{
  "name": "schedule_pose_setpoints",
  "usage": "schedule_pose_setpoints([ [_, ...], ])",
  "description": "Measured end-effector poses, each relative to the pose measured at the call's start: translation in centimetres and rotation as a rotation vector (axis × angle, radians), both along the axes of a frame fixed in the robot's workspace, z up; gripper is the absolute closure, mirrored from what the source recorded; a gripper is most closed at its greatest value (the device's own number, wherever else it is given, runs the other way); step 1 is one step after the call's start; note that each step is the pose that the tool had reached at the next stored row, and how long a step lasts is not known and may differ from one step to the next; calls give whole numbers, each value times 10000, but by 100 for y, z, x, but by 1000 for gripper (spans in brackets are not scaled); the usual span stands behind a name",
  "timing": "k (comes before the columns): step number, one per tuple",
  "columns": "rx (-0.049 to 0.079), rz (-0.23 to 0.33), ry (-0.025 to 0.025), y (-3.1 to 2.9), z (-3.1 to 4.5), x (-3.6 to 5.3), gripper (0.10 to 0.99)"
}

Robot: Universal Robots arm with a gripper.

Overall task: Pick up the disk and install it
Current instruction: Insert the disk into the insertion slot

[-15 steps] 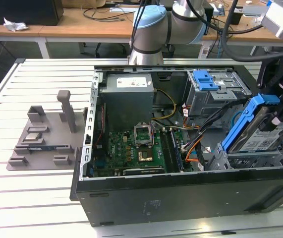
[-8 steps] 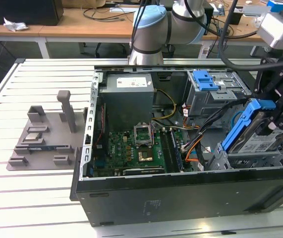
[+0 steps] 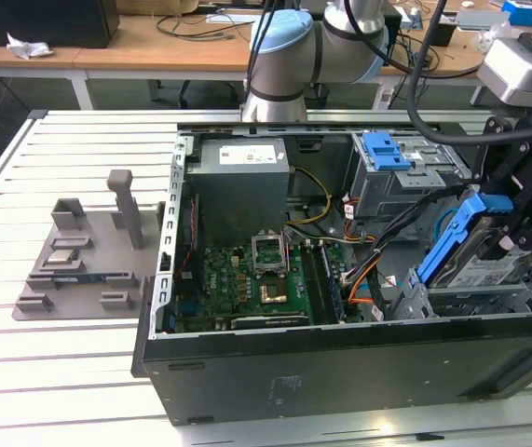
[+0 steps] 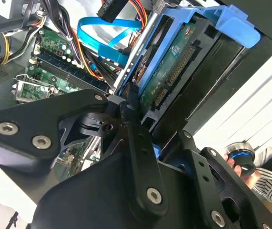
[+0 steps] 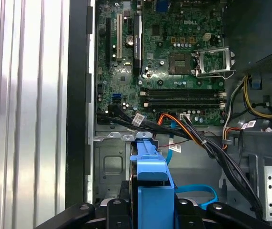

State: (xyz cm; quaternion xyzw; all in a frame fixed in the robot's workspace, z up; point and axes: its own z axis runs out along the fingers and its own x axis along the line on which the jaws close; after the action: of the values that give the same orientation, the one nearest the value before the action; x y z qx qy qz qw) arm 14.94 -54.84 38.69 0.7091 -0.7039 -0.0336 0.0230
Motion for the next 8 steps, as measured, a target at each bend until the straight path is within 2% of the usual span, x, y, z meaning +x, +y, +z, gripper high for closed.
schedule_pose_setpoints([
  [8,-2,0,-1,0,-2,0,710],
])
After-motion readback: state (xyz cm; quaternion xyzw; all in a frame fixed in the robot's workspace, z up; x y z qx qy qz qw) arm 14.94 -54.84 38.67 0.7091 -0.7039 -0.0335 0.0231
